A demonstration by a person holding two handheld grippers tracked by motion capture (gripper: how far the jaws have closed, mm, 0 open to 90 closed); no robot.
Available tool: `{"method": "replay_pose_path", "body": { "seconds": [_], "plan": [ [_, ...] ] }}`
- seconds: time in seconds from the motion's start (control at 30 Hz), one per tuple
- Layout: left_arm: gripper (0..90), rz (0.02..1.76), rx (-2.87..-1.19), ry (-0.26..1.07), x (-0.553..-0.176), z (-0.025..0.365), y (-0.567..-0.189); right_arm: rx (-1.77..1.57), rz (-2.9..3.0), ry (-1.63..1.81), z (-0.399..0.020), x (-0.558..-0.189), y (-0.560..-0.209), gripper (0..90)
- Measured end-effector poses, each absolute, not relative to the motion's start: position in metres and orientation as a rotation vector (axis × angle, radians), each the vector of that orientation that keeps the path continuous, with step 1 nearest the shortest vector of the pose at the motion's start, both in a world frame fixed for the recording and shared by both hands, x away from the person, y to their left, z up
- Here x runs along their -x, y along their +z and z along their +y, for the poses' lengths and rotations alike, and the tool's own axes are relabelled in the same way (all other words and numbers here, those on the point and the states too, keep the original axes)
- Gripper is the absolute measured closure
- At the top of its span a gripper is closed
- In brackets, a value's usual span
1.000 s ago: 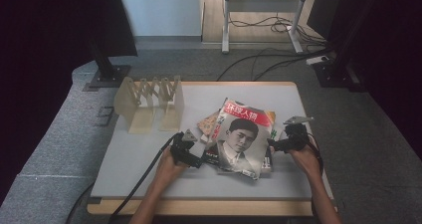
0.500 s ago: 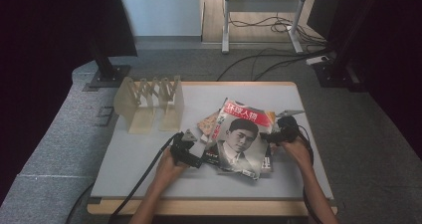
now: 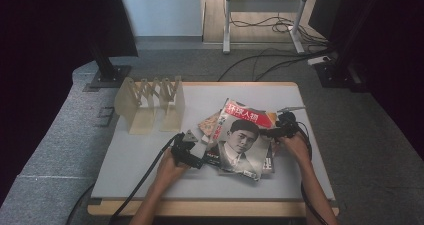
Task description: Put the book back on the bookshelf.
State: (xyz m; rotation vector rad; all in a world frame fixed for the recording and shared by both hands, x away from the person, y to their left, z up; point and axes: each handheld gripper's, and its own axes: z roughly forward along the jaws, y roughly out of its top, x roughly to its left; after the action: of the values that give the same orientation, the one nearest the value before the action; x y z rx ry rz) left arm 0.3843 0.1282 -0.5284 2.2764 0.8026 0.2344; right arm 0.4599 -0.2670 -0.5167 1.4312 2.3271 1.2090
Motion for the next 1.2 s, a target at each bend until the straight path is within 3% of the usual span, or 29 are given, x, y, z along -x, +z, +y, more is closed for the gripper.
{"method": "replay_pose_path", "body": {
  "seconds": [0.23,0.5,0.7,1.03,1.2],
  "plan": [
    [0.0,0.802,-2.277,0.234,-0.384,0.128,-0.528,-1.445,2.354,1.235,-0.263,-0.466,-0.518,1.0],
    [0.0,0.804,-2.276,0.234,-0.384,0.128,-0.528,-1.42,2.304,1.192,-0.263,-0.461,-0.502,22.4],
    [0.0,0.802,-2.277,0.235,-0.384,0.128,-0.528,-1.393,2.288,1.205,-0.259,-0.458,-0.491,28.6],
    [0.0,0.804,-2.275,0.236,-0.384,0.128,-0.528,-1.378,2.23,1.117,-0.261,-0.454,-0.482,67.3],
    [0.0,0.802,-2.277,0.238,-0.384,0.128,-0.528,-1.365,2.237,1.113,-0.261,-0.451,-0.481,73.8]
  ]
}}
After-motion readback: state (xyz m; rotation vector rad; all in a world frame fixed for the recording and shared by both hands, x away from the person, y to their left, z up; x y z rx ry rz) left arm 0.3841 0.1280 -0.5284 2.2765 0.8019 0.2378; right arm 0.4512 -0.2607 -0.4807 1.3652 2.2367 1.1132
